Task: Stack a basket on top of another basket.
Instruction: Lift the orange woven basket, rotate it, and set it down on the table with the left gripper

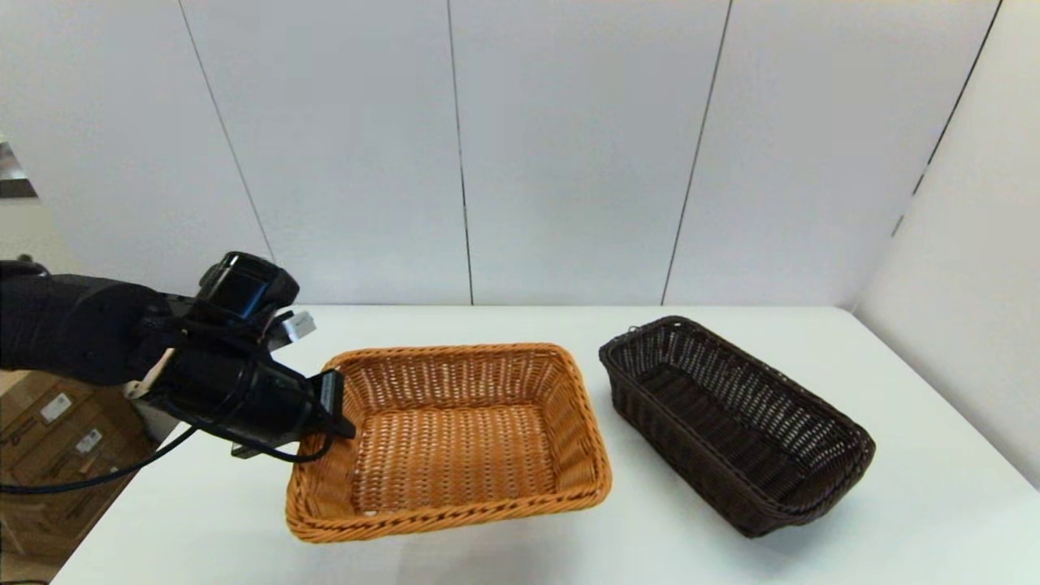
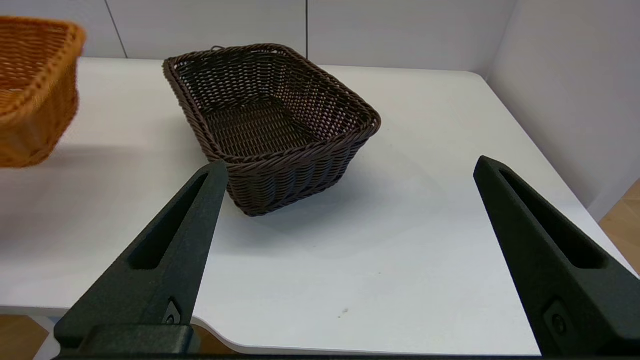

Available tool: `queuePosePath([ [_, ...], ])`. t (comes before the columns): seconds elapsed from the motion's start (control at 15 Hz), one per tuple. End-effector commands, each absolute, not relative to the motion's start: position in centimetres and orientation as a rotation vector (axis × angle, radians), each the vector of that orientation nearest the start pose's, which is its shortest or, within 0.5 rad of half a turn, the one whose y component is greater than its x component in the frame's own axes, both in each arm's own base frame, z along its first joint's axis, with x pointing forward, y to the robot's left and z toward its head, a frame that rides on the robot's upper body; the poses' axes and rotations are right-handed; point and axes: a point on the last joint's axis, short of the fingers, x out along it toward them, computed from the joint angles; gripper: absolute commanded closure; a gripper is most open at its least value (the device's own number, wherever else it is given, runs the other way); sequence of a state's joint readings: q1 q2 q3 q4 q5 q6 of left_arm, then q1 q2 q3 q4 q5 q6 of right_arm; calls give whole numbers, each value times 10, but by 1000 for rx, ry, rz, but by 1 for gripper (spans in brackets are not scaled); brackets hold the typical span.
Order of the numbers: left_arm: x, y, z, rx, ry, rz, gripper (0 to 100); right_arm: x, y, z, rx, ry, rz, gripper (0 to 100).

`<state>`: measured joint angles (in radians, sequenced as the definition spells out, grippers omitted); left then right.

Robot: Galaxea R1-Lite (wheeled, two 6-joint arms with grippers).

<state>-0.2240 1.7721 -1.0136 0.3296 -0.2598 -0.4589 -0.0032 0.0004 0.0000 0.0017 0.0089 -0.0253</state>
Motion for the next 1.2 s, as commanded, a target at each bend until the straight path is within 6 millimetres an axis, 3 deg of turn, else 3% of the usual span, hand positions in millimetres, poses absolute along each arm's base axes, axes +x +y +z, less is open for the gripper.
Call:
queuePosePath([
  [0.07,306,-79,120,-439,1226,-159,100,-23,0,75,-26,1,6,0],
  [0.67,331,-132,105,-417,1260,-227,100,-23,0,75,-26,3,6,0],
  [1.2,346,-154,89,-422,1283,-233,100,-23,0,75,-26,3,6,0],
])
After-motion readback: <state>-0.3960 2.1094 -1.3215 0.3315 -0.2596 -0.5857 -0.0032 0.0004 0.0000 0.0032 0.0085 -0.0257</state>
